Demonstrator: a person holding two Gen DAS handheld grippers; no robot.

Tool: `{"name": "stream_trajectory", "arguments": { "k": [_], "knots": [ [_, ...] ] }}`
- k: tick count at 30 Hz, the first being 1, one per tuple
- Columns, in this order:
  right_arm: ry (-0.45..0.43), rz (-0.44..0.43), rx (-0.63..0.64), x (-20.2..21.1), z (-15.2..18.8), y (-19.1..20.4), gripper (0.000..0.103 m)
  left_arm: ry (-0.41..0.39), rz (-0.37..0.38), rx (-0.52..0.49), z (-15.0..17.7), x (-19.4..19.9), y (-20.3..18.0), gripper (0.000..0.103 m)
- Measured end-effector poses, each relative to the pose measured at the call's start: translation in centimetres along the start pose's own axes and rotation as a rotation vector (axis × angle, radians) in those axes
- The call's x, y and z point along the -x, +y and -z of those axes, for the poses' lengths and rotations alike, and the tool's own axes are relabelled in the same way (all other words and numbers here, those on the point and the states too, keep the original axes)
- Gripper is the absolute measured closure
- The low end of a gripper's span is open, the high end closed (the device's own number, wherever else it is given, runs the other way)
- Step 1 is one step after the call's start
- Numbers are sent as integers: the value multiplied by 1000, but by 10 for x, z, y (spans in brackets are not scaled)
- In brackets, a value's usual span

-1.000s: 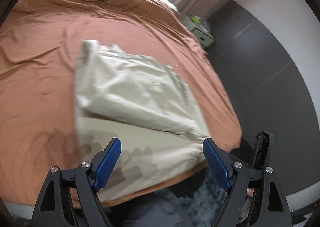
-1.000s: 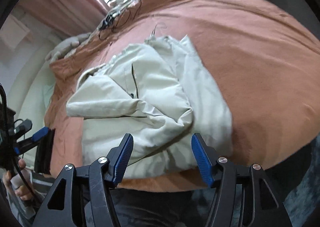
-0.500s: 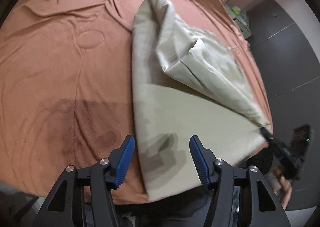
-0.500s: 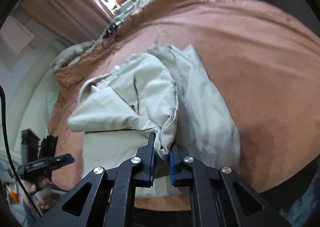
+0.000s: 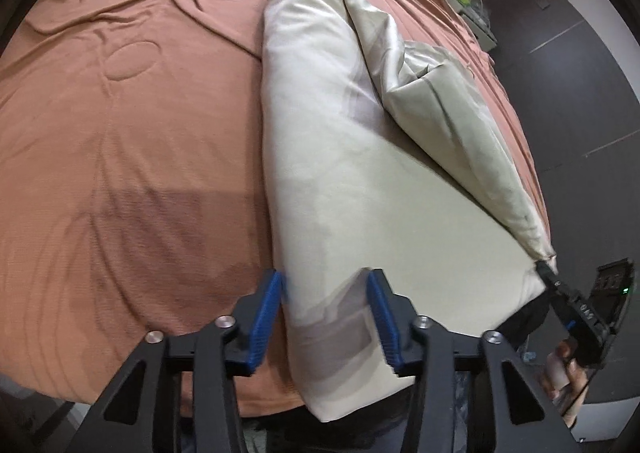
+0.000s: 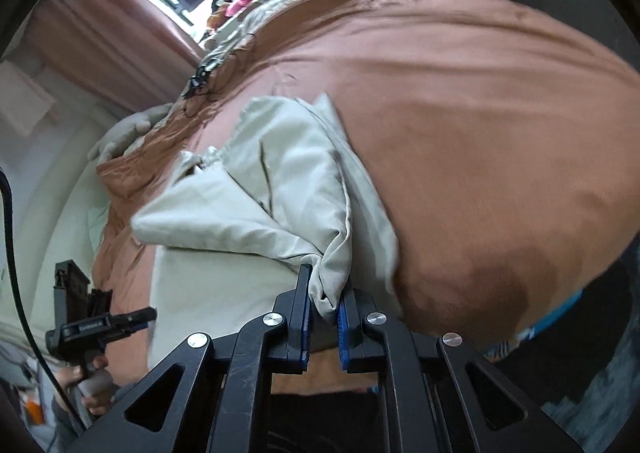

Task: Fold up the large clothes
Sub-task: 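Lay the lifted edge over the garment body and open both tools, then grasp the folded cream garment's end with both tools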

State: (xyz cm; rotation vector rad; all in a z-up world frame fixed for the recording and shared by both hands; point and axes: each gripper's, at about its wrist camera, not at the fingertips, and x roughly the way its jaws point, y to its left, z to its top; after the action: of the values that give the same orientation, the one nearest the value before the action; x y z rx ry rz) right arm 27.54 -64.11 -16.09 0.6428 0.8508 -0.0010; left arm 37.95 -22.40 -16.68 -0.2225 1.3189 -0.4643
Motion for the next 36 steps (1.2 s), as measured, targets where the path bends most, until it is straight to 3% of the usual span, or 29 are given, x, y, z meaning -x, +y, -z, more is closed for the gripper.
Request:
{"name": "stream_trajectory", "arguments": {
  "k": [6,8,10,12,16,21,24,28,36],
  "knots": [
    [56,20,-17,-12,10,-11,90,0,-17,-24,-4,-4,-4,58],
    [65,55,-8,-9,6,-9,72,-1,-11,-22,-7,-4,-2,58],
    [35,149,41,3,1,0,51,-7,-7,-31,-9,-2,-3,58],
    [-5,164,91,14,-7,11,46,-10,3,-30,-8,1,0,58],
    [-7,125,205,18,-23,42,46,-19,26,-4,-8,5,11,58],
    [51,107,341,-11,-30,87,46,-39,42,13,-13,16,20,58],
    [69,109,414,-27,-27,112,36,-60,42,16,-14,27,28,58],
    [82,86,514,-49,-20,148,35,-78,40,35,-18,38,41,58],
    [121,151,725,-100,0,213,35,-106,23,86,-16,58,80,58]
  ]
}}
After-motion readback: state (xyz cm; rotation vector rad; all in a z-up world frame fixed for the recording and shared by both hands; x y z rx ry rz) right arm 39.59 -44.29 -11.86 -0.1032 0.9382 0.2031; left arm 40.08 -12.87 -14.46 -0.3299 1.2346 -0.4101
